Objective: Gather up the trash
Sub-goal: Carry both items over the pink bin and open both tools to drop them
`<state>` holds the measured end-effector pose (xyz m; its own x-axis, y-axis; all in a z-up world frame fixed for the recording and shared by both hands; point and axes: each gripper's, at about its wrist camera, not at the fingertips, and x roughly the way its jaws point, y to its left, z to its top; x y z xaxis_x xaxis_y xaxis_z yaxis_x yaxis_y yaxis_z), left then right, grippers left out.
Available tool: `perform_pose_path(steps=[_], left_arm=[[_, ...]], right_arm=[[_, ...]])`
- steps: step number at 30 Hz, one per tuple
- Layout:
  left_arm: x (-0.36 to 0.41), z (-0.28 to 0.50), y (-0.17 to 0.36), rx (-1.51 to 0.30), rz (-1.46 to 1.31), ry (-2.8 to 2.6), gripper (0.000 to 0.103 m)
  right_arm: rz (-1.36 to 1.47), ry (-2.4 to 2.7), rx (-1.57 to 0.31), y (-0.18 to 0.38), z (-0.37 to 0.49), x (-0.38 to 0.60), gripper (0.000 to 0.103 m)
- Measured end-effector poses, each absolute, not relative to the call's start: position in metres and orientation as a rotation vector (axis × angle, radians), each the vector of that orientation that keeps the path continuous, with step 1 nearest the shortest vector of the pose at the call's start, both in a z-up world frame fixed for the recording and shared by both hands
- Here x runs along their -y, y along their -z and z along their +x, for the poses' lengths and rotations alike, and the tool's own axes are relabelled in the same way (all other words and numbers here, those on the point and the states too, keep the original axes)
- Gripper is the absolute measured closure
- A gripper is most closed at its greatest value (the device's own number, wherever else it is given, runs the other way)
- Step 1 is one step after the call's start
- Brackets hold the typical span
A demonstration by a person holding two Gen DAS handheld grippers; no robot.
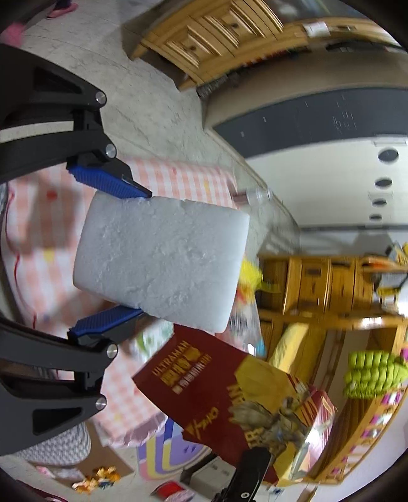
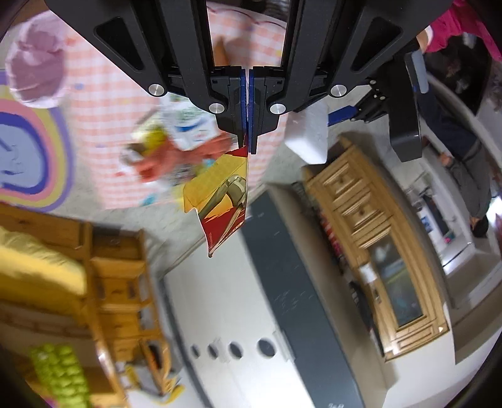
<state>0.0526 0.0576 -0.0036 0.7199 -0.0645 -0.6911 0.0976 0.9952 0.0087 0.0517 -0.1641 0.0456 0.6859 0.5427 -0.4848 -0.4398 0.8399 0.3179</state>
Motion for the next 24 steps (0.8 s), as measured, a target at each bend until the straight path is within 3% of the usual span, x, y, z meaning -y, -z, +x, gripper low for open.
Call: perform_pose_path(steps=[8,24], left_arm=[[0.063,0.054,0.014,-0.756,0.124,0.333,0.040],[0.275,0.105,0.080,-0.807,0.234,0.676,0.038]], right_arm=[[0.021,-0.123,-0.583,-0.012,0.010,0.264,0.103],[0.243,0.145,-0.713,0.101,0.036,0.435,0.103]])
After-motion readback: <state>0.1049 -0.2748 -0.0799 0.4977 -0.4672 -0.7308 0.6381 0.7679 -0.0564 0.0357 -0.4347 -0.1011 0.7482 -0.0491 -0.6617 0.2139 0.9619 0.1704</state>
